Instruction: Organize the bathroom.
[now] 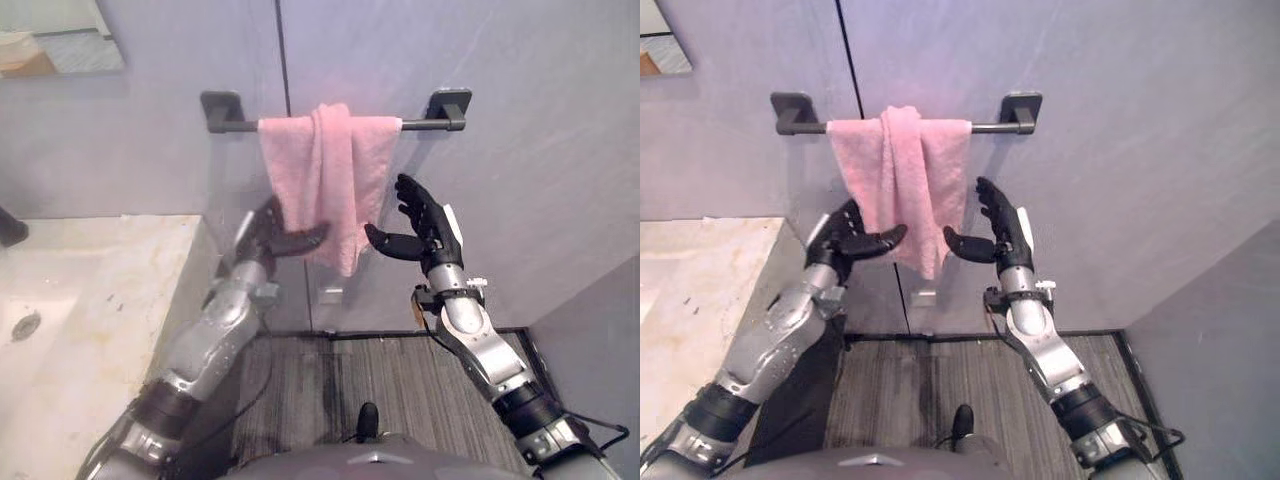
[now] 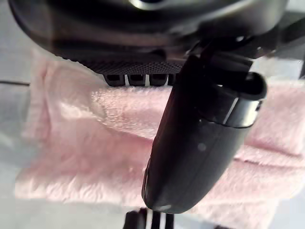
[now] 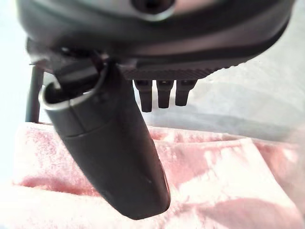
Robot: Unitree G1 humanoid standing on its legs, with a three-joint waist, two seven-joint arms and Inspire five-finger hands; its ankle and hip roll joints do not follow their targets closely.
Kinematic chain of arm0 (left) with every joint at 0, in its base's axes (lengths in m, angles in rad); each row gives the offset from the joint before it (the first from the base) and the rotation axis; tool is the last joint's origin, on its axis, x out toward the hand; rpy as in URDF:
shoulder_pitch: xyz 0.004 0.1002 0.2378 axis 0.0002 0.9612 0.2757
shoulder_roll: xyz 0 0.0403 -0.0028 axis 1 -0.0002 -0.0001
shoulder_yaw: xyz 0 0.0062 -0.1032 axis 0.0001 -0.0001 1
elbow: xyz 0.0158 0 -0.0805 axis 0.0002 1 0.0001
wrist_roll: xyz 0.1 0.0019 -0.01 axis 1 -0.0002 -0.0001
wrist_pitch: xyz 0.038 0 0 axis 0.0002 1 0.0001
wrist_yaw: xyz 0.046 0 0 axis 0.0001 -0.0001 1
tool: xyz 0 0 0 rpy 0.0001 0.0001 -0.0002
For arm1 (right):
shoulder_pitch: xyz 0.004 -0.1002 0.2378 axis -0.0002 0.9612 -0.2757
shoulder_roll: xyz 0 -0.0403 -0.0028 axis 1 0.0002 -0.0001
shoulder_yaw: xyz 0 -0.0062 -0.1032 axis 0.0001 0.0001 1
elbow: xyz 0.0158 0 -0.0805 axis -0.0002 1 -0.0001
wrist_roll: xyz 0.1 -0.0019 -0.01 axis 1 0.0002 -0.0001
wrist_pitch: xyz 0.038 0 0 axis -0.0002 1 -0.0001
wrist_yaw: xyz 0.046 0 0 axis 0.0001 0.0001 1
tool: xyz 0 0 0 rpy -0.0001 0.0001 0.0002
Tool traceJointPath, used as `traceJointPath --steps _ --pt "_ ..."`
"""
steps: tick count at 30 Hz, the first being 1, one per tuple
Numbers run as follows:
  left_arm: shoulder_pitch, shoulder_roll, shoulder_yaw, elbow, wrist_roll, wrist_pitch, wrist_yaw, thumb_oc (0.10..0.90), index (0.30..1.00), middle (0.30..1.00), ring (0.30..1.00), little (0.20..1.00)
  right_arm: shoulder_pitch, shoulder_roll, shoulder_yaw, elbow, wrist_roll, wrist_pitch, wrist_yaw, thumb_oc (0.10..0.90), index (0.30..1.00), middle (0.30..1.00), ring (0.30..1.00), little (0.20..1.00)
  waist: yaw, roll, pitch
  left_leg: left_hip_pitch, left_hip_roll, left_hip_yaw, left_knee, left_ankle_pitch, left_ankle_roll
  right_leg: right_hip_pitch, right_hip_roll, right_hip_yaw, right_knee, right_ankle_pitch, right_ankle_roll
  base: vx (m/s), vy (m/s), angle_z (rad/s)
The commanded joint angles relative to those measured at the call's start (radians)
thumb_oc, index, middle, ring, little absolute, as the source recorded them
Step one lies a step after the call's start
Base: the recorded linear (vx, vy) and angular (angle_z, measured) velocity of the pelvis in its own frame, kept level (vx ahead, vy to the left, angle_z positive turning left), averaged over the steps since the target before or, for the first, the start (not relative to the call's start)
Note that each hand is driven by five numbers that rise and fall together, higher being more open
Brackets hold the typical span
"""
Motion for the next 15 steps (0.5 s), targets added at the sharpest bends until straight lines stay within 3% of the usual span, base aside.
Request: traceJointPath --steps 1,15 --pt "-0.120 -0.017 0.045 -0.017 0.027 -0.119 -0.021 0.800 0.900 0.900 0.900 0.900 -0.168 -0.035 -0.054 -0.047 -0.062 -0.117 -0.038 0.800 0.900 0.900 0.900 0.900 -0.011 0.011 -0.010 -0.057 0.027 -0.060 0.029 0.022 -0.003 0.153 0.025 -0.013 -0.001 -0.166 0.050 0.00 -0.016 -0.10" --pt "-0.114 -0.007 0.118 0.001 0.157 -0.155 0.087 0.800 0.900 0.900 0.900 0.900 -0.163 -0.047 -0.083 -0.098 -0.025 -0.125 0.020 0.800 0.900 0.900 0.900 0.900 -0.017 0.010 -0.010 -0.059 0.031 -0.058 0.036 0.023 -0.008 0.158 0.026 -0.015 -0.001 -0.172 0.043 0.02 -0.012 -0.03"
